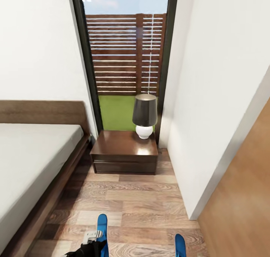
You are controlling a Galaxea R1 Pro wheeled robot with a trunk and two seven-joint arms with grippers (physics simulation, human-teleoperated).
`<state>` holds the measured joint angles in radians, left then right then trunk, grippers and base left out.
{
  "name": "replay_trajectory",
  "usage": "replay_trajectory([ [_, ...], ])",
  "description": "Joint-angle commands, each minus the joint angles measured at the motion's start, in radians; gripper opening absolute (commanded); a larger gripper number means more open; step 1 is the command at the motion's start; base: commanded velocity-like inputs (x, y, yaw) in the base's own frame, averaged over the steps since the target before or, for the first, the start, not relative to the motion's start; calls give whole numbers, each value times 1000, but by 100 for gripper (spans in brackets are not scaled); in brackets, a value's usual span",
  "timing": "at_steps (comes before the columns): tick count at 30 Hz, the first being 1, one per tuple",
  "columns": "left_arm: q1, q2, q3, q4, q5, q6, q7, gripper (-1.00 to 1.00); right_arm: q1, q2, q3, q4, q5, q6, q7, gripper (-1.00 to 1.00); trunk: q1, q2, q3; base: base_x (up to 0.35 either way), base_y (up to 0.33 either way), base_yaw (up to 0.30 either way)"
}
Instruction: In the bedroom, move the book from the bed onto either nightstand, and place the two sandals side by side next to the bed.
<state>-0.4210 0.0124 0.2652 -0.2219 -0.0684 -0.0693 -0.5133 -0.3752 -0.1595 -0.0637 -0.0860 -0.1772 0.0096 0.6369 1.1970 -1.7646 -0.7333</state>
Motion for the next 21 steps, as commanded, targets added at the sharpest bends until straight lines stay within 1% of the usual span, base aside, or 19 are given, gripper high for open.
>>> replay_trajectory([
  [1,-1,0,6,1,-7,-5,-4,-100,-1,0,-7,1,-1,1,5,-100,0,0,-1,322,0,0],
  [7,-1,0,6,1,-7,-5,-4,-100,-1,0,-7,2,-1,1,6,-100,0,0,-1,314,0,0],
  [12,-1,0,6,1,-7,-4,-4,-100,-1,0,-7,1,-1,1,6,-100,0,0,-1,196,-11,0],
  [21,-1,0,6,1,-7,-5,-4,-100,-1,0,-7,1,-2,1,7,-100,0,0,-1,284,-92,0],
])
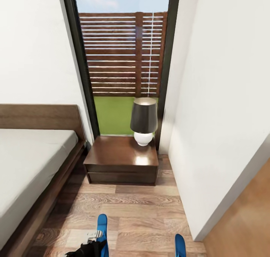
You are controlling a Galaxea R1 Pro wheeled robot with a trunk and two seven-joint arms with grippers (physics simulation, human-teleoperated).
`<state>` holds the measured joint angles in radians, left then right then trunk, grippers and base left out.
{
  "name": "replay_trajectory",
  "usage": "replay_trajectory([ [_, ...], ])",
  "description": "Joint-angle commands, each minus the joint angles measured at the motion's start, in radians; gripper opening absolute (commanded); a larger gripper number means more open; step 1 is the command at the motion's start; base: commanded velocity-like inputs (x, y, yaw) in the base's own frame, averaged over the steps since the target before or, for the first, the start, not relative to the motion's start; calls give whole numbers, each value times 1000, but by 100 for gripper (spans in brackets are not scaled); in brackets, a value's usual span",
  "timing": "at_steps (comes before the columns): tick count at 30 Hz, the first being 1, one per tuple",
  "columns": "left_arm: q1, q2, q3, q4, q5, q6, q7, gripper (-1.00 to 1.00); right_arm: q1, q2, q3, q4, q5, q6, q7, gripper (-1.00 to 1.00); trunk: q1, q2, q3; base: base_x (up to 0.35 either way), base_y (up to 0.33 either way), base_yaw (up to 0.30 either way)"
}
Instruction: In the bedroom, move the book from the bed onto either nightstand, and place the two sandals side by side next to the bed.
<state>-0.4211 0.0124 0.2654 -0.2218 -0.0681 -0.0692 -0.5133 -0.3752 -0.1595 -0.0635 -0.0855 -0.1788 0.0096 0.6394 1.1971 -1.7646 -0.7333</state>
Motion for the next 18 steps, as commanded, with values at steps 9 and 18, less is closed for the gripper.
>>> replay_trajectory([
  [9,-1,0,6,1,-7,-5,-4,-100,-1,0,-7,1,-1,1,4,-100,0,0,-1,302,-99,0],
  [18,-1,1,6,1,-7,-5,-4,-100,-1,0,-7,1,-1,1,4,-100,0,0,-2,304,-99,19],
])
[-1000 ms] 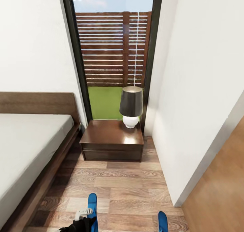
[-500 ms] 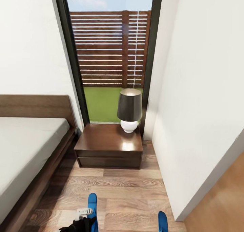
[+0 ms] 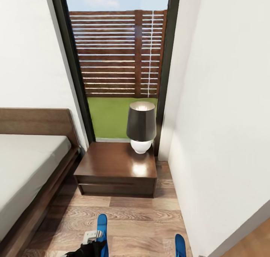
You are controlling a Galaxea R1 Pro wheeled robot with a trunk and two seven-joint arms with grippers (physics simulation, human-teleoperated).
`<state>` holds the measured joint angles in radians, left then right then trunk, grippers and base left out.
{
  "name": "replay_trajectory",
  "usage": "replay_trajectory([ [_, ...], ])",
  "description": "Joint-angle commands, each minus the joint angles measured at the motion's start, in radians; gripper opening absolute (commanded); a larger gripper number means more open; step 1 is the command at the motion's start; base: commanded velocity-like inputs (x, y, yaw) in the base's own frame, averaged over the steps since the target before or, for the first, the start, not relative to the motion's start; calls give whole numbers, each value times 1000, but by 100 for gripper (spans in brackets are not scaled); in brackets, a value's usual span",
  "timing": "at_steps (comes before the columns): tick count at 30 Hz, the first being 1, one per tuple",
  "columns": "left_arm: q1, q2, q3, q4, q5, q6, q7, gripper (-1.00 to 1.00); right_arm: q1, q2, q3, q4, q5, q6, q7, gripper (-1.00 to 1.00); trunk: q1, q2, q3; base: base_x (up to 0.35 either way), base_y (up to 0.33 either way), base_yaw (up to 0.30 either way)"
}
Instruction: In the bedroom, move the book from the bed onto either nightstand, and place the two sandals side by side next to the bed.
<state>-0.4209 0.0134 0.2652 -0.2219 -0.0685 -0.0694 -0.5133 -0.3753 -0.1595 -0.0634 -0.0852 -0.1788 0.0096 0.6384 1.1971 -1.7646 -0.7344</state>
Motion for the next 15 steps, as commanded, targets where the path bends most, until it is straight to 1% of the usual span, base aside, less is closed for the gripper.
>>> replay_trajectory([
  [1,-1,0,6,1,-7,-5,-4,-100,-1,0,-7,1,-1,1,5,-100,0,0,-2,304,-98,120],
  [6,-1,0,6,1,-7,-5,-4,-100,-1,0,-7,1,-1,1,5,-100,0,0,-7,273,-71,181],
  [9,-1,0,6,1,-7,-5,-4,-100,-1,0,-7,1,-1,1,5,-100,0,0,-10,76,-14,212],
  [15,-1,0,6,1,-7,-6,-4,-100,-1,0,-7,1,-1,1,5,-100,0,0,-16,15,-3,230],
])
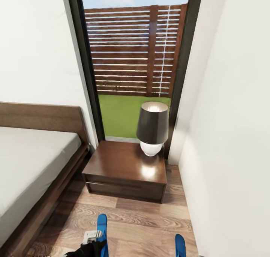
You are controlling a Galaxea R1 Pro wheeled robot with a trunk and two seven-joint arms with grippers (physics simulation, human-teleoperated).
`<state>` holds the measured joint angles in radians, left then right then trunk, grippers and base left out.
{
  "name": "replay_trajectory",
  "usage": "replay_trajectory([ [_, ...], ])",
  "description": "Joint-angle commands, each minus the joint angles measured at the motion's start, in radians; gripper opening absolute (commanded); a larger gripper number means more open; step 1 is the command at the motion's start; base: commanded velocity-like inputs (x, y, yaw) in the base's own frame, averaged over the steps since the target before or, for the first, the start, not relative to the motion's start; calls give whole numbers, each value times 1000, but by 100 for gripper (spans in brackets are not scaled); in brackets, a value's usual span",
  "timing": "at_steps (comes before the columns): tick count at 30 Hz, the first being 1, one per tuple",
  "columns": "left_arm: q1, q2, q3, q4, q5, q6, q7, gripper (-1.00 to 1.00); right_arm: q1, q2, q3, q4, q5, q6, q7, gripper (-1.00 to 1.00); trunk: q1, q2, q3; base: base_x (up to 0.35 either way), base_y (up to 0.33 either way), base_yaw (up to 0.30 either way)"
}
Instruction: In the bedroom, move the book from the bed onto either nightstand, and place the two sandals side by side next to the bed.
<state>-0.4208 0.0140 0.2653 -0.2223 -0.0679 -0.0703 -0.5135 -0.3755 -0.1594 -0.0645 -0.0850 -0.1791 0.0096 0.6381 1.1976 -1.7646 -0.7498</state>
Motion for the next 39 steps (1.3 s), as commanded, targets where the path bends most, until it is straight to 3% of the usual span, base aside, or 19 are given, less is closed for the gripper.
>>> replay_trajectory([
  [1,-1,0,6,1,-7,-5,-3,-100,0,0,-6,1,0,1,5,-100,0,0,-2,2,0,238],
  [39,-1,-2,6,1,-7,-5,-3,-100,0,0,-7,0,0,1,4,-100,0,0,-31,0,0,260],
])
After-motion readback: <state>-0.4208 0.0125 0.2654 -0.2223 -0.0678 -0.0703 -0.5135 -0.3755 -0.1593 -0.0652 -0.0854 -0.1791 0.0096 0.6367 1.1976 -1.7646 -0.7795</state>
